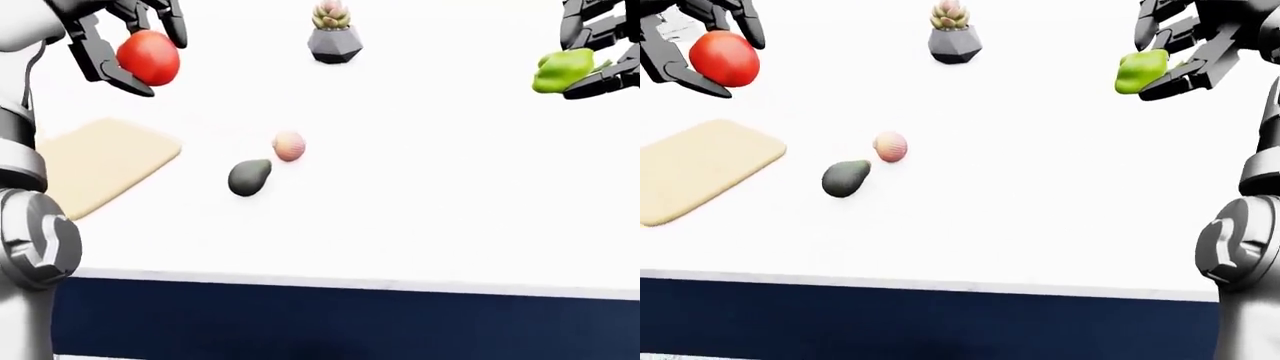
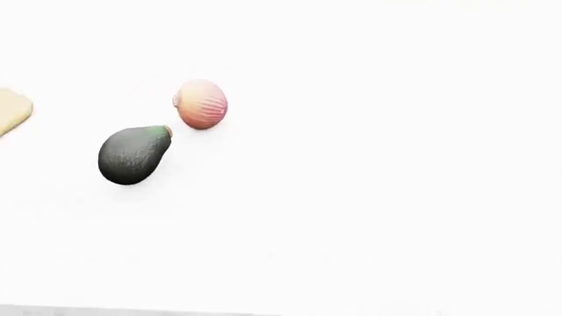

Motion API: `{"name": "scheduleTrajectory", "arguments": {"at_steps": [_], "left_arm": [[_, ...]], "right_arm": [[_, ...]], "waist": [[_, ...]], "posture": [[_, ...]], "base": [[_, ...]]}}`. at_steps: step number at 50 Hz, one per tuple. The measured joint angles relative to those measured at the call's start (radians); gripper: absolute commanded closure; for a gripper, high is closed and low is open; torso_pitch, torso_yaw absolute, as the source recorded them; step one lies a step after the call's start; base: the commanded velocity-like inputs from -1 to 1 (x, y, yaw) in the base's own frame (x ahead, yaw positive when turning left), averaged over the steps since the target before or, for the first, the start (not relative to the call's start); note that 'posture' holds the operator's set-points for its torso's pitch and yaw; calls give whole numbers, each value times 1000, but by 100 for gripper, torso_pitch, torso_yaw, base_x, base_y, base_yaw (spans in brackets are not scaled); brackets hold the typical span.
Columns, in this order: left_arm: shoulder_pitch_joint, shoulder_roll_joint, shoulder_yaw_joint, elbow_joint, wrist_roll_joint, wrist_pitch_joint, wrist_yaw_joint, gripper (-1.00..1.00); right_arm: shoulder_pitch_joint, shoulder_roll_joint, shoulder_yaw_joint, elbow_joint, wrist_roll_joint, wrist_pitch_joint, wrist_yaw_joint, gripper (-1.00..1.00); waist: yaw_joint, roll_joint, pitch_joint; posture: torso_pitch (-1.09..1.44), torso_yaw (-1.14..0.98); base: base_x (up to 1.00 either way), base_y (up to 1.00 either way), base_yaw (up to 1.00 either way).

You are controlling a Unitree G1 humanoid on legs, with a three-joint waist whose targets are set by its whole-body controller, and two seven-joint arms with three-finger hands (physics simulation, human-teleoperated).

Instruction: Place the avocado, onion, tomato and bell pepper on the cutting board.

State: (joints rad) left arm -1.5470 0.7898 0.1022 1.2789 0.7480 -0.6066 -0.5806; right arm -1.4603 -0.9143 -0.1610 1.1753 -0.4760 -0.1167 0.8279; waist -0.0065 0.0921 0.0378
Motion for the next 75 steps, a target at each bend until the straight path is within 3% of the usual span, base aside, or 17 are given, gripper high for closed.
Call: {"name": "scheduleTrajectory", "arguments": {"at_steps": [5, 12, 14, 16, 22, 29, 32, 36, 46, 48, 54, 60, 63, 67, 75], "left_arm": [[15, 11, 5, 13, 3, 11, -5, 100], [8, 6, 5, 6, -1, 7, -5, 100], [7, 8, 5, 7, -1, 9, -5, 100], [-2, 8, 5, 3, -2, 10, -6, 100], [12, -6, -4, 10, 0, -2, -10, 100], [-1, 0, 1, -8, -5, -5, -3, 100], [2, 4, 1, -5, -4, -5, -3, 100], [17, 18, 4, 11, 1, 5, -8, 100], [8, 15, 5, 6, -1, 6, -9, 100], [2, 16, 5, 2, -2, 5, -9, 100], [7, 5, -3, 9, 1, 0, -19, 100], [1, 9, 6, -13, -9, -5, -13, 100], [-1, 13, 5, -8, -10, -3, -12, 100], [17, 27, 7, 7, -5, 5, -14, 100], [12, 23, 7, 2, -4, 5, -17, 100]], "right_arm": [[8, 19, 9, 6, 2, -8, 9, 100], [-8, 15, 2, -10, 1, -14, 1, 100], [-12, 16, 2, -9, 3, -19, -3, 100], [-17, 14, 2, -6, 3, -18, -4, 100], [-3, 1, 0, 9, -8, -5, -1, 100], [4, 2, -1, 5, -5, -7, 2, 100], [-1, 4, 1, 2, -6, -5, 3, 100], [9, 21, 7, 2, 0, -14, 12, 100], [-7, 12, 1, -16, 3, -17, 11, 100], [-8, 10, 1, -14, 3, -18, 10, 100], [1, -3, 1, 7, -10, -5, 12, 100], [6, 0, -1, -2, -6, -12, 11, 100], [3, 1, 2, 1, -9, -9, 15, 100], [13, 20, 8, 1, -4, -15, 26, 100], [-4, 9, 1, -14, -3, -15, 23, 100]], "waist": [[8, -32, 3], [0, -104, 8], [4, -130, 7], [5, -172, 3], [-4, -140, -3], [-2, -53, 11], [-5, 6, 1], [5, -21, 6], [-1, -135, 7], [1, -170, 1], [-3, -138, -3], [1, -61, 10], [-4, -1, 3], [8, -27, 8], [-5, -113, 11]], "posture": [[0, 0], [0, 0], [0, 0], [0, 0], [0, 0], [0, 0], [0, 0], [0, 0], [0, 0], [0, 0], [0, 0], [0, 0], [0, 0], [0, 0], [0, 0]], "base": [[0, 7, 0], [0, 8, 0], [0, 19, 0], [0, 18, 0], [0, 19, 0], [0, 19, 0], [0, 19, 0], [0, 19, 0], [0, 19, 0], [0, 19, 0], [0, 19, 0], [0, 19, 0], [0, 19, 0], [0, 19, 0], [0, 19, 0]]}}
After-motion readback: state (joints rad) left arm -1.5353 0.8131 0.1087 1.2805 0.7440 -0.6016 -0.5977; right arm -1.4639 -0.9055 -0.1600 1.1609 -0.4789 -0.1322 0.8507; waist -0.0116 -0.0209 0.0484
